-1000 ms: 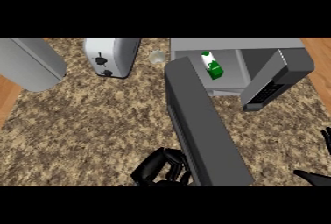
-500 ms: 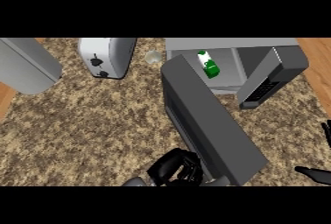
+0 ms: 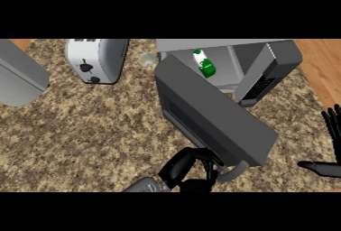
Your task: Pick up the milk, place it into the microwave and close the microwave
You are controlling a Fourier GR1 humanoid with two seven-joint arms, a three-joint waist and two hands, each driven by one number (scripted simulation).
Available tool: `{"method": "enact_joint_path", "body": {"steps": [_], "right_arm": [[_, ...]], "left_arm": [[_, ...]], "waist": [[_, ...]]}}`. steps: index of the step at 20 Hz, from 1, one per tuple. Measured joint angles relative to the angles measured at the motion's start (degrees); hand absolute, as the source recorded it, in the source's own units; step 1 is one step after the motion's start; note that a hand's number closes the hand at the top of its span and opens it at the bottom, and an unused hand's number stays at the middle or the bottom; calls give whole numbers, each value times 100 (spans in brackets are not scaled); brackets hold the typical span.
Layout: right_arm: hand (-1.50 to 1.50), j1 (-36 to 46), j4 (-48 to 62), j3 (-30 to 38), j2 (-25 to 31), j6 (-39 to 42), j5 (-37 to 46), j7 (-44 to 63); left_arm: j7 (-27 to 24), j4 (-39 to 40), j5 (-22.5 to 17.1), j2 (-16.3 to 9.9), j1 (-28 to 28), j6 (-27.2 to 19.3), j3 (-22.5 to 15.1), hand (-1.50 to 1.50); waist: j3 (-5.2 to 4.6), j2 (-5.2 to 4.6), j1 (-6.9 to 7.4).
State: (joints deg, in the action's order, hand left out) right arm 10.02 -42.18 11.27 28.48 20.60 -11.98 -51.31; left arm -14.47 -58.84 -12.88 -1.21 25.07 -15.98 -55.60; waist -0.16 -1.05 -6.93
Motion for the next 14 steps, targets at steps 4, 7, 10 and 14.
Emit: {"method": "enact_joint_path", "body": {"steps": [4,7,10,14], "right_arm": [[-150,42,-287,-124,-18,53,-108,135],[-150,97,-468,-214,-22,88,-180,253],[-150,198,-658,-324,-30,132,-241,406],[-150,296,-855,-442,35,208,-305,582]], "left_arm": [[19,86,-362,10,388,-339,-99,150],[66,144,-618,9,665,-566,-127,150],[76,190,-825,36,1026,-738,-97,150],[-32,287,-1001,58,1512,-1008,19,150]], "waist": [[-1,-30,-190],[-1,-57,-332],[-3,-79,-467],[0,-122,-651]]}}
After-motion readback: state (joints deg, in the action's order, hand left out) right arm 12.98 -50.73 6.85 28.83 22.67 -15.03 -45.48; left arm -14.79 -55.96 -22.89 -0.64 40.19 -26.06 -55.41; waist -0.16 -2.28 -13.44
